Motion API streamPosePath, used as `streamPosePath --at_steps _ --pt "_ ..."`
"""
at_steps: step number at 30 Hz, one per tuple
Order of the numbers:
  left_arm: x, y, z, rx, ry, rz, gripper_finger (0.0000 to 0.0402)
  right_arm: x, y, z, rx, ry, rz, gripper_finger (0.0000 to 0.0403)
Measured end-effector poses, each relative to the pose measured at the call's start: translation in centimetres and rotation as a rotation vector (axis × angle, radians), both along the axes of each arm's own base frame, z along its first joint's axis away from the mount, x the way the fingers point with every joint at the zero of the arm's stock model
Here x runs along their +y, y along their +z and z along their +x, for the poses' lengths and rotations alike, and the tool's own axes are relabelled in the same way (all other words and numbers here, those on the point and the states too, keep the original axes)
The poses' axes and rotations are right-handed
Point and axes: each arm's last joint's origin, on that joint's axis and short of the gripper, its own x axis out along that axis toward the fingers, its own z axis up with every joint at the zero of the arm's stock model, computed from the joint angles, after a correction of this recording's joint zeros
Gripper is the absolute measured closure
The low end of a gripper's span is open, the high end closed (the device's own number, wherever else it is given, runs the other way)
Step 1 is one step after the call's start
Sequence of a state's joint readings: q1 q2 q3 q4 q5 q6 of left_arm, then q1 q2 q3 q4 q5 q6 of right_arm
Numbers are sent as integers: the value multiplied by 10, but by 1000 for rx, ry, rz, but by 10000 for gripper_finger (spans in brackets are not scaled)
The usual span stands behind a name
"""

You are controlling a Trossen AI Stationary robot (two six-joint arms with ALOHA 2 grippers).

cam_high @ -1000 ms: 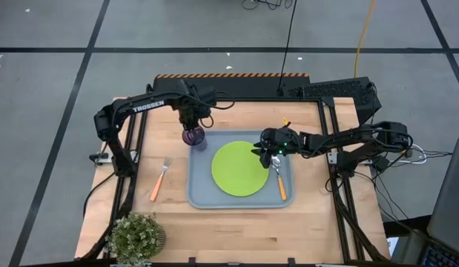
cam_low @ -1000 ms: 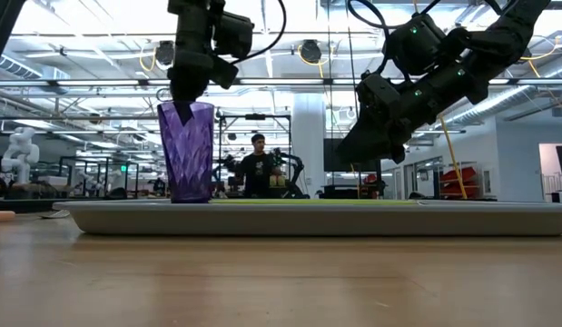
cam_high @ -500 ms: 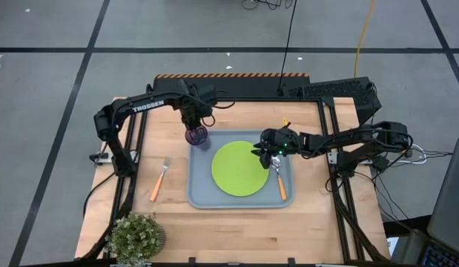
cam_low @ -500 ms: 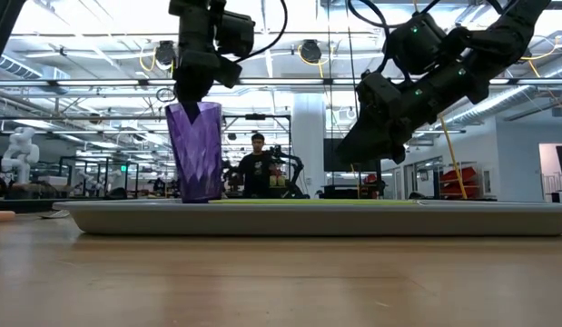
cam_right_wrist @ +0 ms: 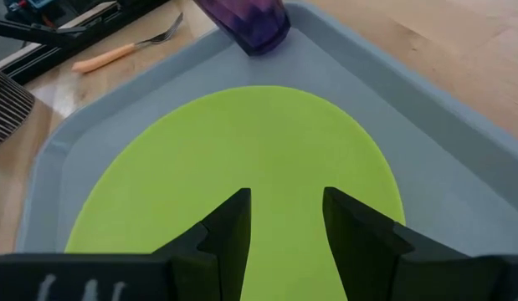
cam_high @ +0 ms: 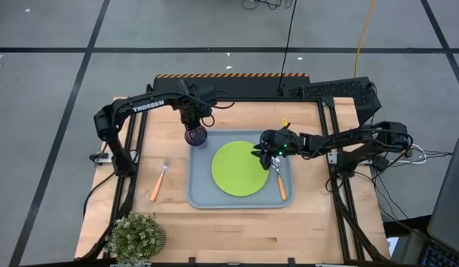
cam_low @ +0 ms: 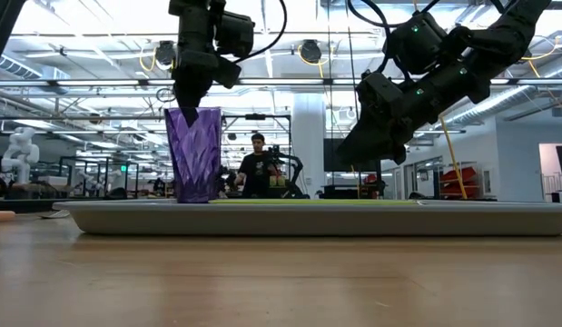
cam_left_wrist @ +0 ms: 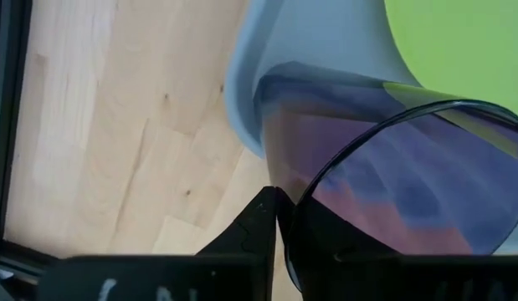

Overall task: Pick and place plate/cup/fork/spoon on tray
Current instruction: Put the purple cup on the gray serving tray to the top left of the green plate

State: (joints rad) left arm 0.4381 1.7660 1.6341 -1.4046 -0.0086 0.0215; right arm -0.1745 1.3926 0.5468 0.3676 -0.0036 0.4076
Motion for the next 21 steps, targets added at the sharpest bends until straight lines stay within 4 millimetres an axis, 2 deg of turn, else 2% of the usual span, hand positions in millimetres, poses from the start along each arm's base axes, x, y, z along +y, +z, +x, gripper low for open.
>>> streamPosePath --at_steps 21 --pt "-1 0 0 -5 -21 -10 366 0 0 0 1 -2 0 259"
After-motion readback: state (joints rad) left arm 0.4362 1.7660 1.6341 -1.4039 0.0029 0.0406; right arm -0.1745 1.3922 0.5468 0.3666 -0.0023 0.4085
